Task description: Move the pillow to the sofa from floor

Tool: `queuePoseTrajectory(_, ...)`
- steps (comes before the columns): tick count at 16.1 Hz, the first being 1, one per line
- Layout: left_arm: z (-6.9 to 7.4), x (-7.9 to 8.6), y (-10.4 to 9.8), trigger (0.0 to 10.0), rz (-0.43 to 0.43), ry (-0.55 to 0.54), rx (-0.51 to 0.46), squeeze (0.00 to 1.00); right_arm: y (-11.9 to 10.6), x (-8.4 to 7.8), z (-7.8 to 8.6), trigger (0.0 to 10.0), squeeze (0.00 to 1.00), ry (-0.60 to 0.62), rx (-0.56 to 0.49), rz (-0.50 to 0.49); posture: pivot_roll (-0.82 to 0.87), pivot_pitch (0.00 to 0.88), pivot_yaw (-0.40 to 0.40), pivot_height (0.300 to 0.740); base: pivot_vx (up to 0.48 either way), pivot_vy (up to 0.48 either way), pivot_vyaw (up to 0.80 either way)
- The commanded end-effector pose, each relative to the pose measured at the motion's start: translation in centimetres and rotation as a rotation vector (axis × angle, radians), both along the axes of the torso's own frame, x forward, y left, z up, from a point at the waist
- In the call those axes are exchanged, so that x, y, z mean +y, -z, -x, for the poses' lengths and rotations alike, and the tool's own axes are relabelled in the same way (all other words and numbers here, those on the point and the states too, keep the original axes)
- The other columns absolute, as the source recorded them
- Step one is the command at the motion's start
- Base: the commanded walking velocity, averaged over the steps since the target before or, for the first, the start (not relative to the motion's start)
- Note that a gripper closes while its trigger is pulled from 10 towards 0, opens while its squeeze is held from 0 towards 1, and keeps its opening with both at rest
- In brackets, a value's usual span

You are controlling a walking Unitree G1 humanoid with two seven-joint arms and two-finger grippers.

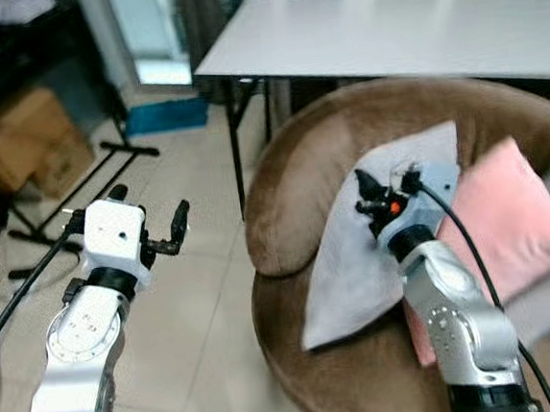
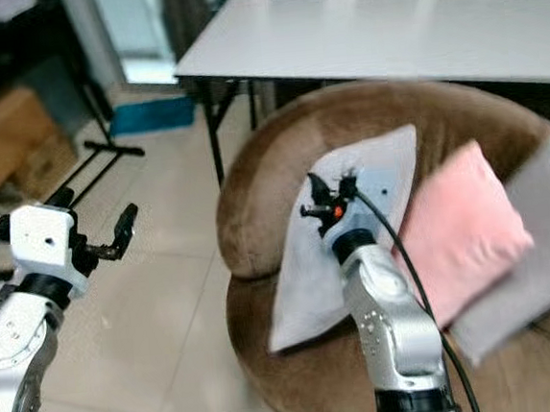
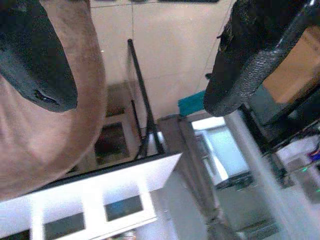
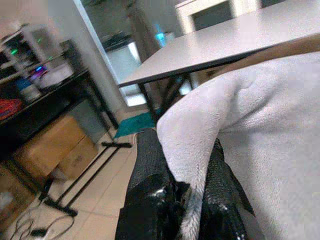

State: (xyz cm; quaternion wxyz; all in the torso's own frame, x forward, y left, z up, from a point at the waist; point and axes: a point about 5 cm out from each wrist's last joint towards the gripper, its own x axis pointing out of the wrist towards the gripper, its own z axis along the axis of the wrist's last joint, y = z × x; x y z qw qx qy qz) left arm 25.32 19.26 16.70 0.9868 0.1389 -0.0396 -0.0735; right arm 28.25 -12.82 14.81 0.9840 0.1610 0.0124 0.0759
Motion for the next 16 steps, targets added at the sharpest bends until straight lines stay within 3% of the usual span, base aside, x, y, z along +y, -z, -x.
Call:
queuePoseTrajectory(1, 0.2, -0.2, -0.1, 10.0, -0.010, 0.013, 0.001, 0.00, -1.7, 0.1, 0.0, 10.0, 0.00, -0.001, -0.085, -0.005, -0.05, 0.000, 0.059, 0.740, 0.000, 0.000, 0.00)
queuePoseTrajectory(4, 0.3, -0.2, -0.3, 10.0, -0.005, 0.023, -0.007, 0.00, -1.8, 0.4, 0.0, 10.0, 0.00, -0.021, -0.085, 0.004, -0.05, 0.000, 0.058, 0.740, 0.000, 0.000, -0.19)
queuePoseTrajectory(9, 0.3, -0.1, -0.5, 10.0, 0.009, 0.025, -0.009, 0.00, -1.9, 0.9, -0.1, 10.0, 0.00, -0.057, -0.090, 0.026, -0.05, 0.000, 0.057, 0.740, 0.097, 0.000, -0.80)
queuePoseTrajectory(12, 0.4, 0.1, -0.7, 10.0, -0.003, 0.000, -0.020, 0.00, -1.8, 2.1, -0.2, 10.0, 0.00, -0.165, -0.095, 0.072, -0.04, 0.000, 0.052, 0.740, 0.170, 0.000, 0.00)
queuePoseTrajectory(16, 0.7, 0.4, -0.7, 10.0, 0.005, -0.032, -0.029, 0.00, -2.3, 2.9, -0.2, 10.0, 0.00, -0.259, -0.131, 0.052, -0.02, 0.000, 0.032, 0.740, 0.000, 0.000, 0.00)
